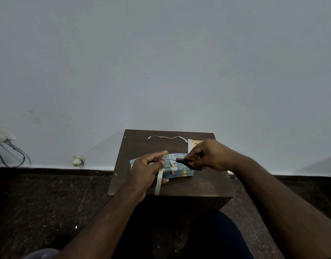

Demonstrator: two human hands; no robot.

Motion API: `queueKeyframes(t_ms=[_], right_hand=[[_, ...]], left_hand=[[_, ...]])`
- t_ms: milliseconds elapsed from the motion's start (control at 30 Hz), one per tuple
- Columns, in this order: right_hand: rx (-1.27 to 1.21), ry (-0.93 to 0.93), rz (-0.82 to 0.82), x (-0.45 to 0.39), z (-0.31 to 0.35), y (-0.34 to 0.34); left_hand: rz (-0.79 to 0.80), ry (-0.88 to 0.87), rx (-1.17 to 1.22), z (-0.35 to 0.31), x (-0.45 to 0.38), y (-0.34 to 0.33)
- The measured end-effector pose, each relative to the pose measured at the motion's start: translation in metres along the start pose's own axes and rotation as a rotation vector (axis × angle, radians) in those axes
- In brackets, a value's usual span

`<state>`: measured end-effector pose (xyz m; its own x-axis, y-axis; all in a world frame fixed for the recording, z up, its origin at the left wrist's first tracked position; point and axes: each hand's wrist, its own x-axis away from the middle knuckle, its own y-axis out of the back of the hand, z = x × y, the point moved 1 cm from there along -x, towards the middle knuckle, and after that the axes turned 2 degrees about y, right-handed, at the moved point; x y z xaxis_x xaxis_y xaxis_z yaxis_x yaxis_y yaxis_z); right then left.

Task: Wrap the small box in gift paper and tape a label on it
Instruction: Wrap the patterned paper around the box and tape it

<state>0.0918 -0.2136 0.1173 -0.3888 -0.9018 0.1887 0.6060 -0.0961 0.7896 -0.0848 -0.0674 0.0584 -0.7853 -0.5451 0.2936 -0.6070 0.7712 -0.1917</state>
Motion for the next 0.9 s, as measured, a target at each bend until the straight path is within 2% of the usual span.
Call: queueKeyframes(t_ms=[400, 467, 567, 633, 733, 900], right_hand=[[0.045, -0.024, -0.021, 0.003, -0.011, -0.007], [-0.031, -0.061, -0.089, 0.008, -0.02, -0.01], [-0.211, -0.255, -0.31, 0.016, -0.047, -0.018], [-0.07, -0.398, -0.374, 0.016, -0.071, -0.032], [0.157, -0.556, -0.306, 0.017, -0.091, -0.057], [0.257, -0.608, -0.271, 0.013, -0.102, -0.083]], left_hand=[[-0.01, -0.035, 0.013, 0.003, -0.001, 0.003], [-0.022, -0.034, 0.027, 0.004, -0.002, 0.005], [-0.032, -0.034, 0.052, 0.006, -0.003, 0.007], [-0.039, -0.033, 0.055, 0.008, -0.003, 0.008], [-0.051, -0.048, 0.023, 0.01, -0.005, 0.008], [-0.037, -0.048, 0.034, 0.008, -0.004, 0.007]])
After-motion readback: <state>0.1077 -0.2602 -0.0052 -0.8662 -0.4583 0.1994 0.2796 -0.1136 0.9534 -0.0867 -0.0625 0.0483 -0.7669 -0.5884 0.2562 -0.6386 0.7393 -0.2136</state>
